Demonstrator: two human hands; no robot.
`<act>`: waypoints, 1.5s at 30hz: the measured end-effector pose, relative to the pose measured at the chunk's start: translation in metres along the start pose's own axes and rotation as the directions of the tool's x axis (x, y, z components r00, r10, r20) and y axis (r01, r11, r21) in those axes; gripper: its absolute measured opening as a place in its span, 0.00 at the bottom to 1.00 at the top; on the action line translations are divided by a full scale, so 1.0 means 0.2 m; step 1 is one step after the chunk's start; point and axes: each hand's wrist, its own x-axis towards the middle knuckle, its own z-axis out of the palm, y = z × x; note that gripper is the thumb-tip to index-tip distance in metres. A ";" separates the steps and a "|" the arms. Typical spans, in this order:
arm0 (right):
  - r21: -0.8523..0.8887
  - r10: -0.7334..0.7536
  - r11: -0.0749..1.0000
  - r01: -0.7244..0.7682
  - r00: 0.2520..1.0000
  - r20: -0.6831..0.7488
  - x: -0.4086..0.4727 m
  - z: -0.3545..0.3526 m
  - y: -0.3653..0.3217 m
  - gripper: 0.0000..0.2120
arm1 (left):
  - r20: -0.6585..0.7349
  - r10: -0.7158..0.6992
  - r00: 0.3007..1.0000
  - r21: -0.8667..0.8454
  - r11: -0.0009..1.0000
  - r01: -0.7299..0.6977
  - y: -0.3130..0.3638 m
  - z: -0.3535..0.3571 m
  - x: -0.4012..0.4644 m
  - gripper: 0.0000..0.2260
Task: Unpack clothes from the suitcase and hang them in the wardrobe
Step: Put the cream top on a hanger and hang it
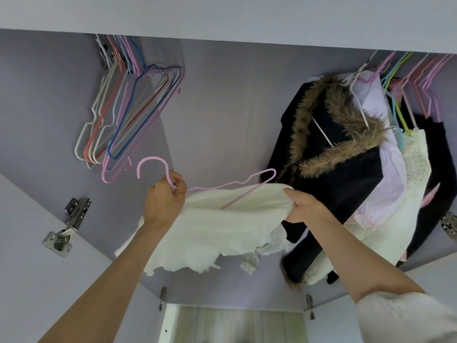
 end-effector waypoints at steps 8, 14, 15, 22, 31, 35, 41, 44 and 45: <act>-0.137 -0.246 0.966 0.219 0.942 -0.228 0.06 0.03 -0.08 0.25 | 0.202 -0.049 0.978 0.092 0.995 0.031 0.03 0.03 -0.04 0.09; -0.245 -0.438 0.891 0.383 0.867 -0.238 0.02 0.08 -0.08 0.18 | 0.077 -0.013 0.997 0.126 0.992 0.004 0.05 -0.01 -0.01 0.08; -0.269 -0.445 0.885 0.381 0.863 -0.239 0.02 0.07 -0.07 0.18 | 0.058 -0.009 0.998 0.107 0.994 0.003 0.05 -0.02 0.01 0.09; -0.378 -0.466 0.853 0.360 0.851 -0.242 0.02 0.06 -0.03 0.15 | 0.136 -0.004 0.991 0.136 0.991 -0.014 0.03 -0.01 -0.03 0.09; -0.693 -0.679 0.590 0.414 0.719 -0.149 0.03 0.07 -0.07 0.20 | 0.198 -0.031 0.980 0.223 0.975 -0.014 0.11 0.01 -0.05 0.14; -0.776 -0.743 0.474 0.416 0.662 -0.099 0.03 0.09 -0.06 0.19 | 0.229 -0.074 0.971 0.295 0.956 0.004 0.10 0.00 -0.07 0.13; -0.783 -0.788 0.407 0.470 0.614 -0.041 0.01 0.10 -0.09 0.17 | 0.256 -0.116 0.960 0.353 0.935 0.019 0.09 0.03 -0.12 0.13; -0.746 -0.790 0.369 0.555 0.610 0.064 -0.02 0.17 -0.09 0.23 | 0.245 -0.153 0.958 0.352 0.934 0.059 0.07 0.03 -0.09 0.11; -0.738 -0.773 0.360 0.570 0.625 0.106 -0.04 0.20 -0.09 0.24 | 0.243 -0.176 0.954 0.345 0.935 0.085 0.05 0.03 -0.07 0.11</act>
